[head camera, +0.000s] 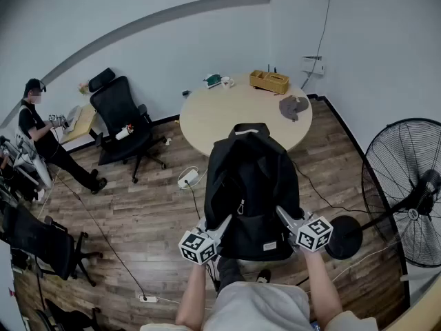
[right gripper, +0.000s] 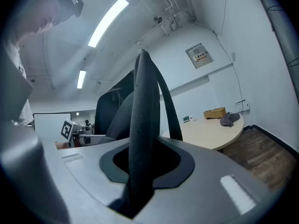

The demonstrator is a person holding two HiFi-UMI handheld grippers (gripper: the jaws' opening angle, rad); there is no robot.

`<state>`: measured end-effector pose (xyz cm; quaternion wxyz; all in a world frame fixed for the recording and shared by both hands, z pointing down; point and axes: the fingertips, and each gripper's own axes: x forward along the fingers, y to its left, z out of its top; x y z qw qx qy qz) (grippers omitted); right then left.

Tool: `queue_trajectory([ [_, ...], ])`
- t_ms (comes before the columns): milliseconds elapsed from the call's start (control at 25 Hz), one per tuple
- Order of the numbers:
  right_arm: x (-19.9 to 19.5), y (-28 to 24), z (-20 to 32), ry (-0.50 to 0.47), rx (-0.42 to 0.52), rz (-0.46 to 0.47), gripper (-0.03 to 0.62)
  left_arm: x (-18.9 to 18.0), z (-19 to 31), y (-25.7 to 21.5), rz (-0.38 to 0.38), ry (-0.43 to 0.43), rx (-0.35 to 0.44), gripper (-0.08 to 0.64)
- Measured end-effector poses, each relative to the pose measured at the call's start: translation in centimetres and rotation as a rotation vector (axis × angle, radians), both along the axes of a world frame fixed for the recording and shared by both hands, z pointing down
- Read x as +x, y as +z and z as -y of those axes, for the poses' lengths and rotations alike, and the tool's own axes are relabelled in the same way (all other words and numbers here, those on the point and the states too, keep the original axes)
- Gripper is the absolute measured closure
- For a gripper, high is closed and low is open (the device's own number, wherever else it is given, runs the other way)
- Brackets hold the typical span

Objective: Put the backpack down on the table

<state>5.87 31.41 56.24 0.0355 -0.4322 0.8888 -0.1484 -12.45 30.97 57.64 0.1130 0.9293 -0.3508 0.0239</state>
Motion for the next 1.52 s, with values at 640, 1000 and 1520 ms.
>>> queue_trajectory([
  [640, 1.8, -0.4, 0.9, 0.000, 0.004, -0.014, 0.523, 1.5, 1.0, 0.6, 0.049, -0.031, -0.007, 0.426],
  [1000, 1.9, 0.4, 6.4, 0.022, -0.014, -0.005, 0.523, 1.7, 6.8, 1.2, 0.063, -0.005, -0.020, 0.426],
  [1520, 1.1, -0.2, 19.4, 0.070, -0.025, 0.010, 0.523, 1.0, 20.4, 0.2, 0.094, 0.025, -0.020, 0.426],
])
